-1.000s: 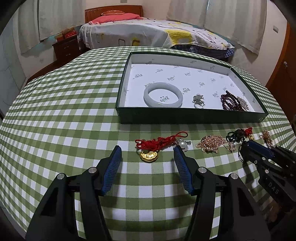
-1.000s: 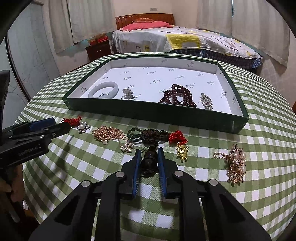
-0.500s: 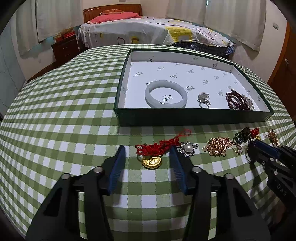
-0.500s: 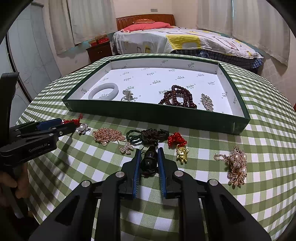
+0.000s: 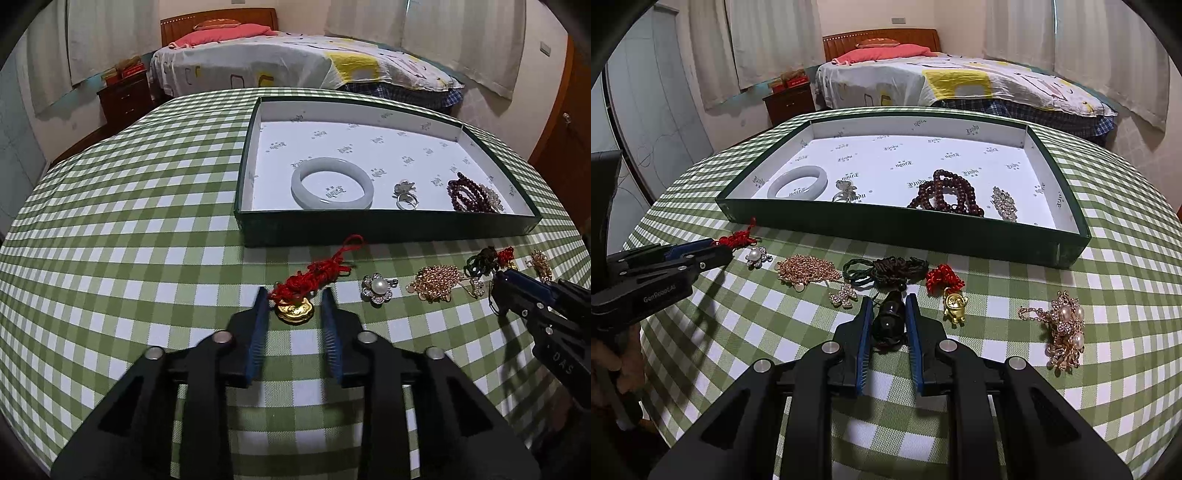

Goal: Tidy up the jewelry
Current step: 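Grasp the gold pendant with red tassel using the left gripper while the right holds the black pendant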

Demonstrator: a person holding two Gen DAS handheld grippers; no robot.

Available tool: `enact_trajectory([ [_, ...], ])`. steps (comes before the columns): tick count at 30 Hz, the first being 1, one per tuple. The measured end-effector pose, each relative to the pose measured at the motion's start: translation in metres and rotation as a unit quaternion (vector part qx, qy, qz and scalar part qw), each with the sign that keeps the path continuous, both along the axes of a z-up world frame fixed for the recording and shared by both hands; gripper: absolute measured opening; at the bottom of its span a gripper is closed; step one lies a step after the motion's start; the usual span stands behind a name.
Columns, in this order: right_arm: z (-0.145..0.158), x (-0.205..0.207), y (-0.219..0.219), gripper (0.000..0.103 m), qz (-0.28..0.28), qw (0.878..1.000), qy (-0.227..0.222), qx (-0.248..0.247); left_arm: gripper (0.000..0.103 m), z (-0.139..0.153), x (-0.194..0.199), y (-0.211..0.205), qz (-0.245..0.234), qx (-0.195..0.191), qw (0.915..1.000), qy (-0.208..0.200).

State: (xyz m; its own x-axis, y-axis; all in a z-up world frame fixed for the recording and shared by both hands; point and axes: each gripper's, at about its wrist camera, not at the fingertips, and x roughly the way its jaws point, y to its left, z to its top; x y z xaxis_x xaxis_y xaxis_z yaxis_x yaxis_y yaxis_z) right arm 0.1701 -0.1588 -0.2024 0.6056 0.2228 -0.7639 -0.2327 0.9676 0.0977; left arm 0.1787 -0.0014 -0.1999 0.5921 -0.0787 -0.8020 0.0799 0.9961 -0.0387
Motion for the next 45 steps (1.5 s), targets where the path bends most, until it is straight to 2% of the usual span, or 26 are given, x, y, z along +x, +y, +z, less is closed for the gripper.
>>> enact_trajectory([
  [3,0.000,0.000,0.000,0.019,0.000,1.000,0.000,0.000,0.032,0.000,0.000,-0.001,-0.004,0.002,1.0000,-0.003],
  [5,0.000,0.000,0.000,0.019,0.000,1.000,0.000,0.000,0.022,-0.001,-0.001,-0.001,-0.005,0.004,1.0000,-0.004],
  [8,0.000,0.000,0.000,0.019,0.000,1.000,0.000,0.000,0.022,0.000,-0.001,0.002,-0.009,-0.005,0.9999,-0.005],
  [18,0.002,-0.002,-0.002,0.019,-0.001,1.000,-0.001,0.005,0.022,0.001,-0.012,-0.001,-0.016,0.004,0.9998,-0.008],
  [45,0.020,-0.023,-0.003,0.019,-0.001,1.000,-0.023,0.007,0.022,0.027,-0.040,0.000,-0.007,-0.003,0.9993,-0.037],
])
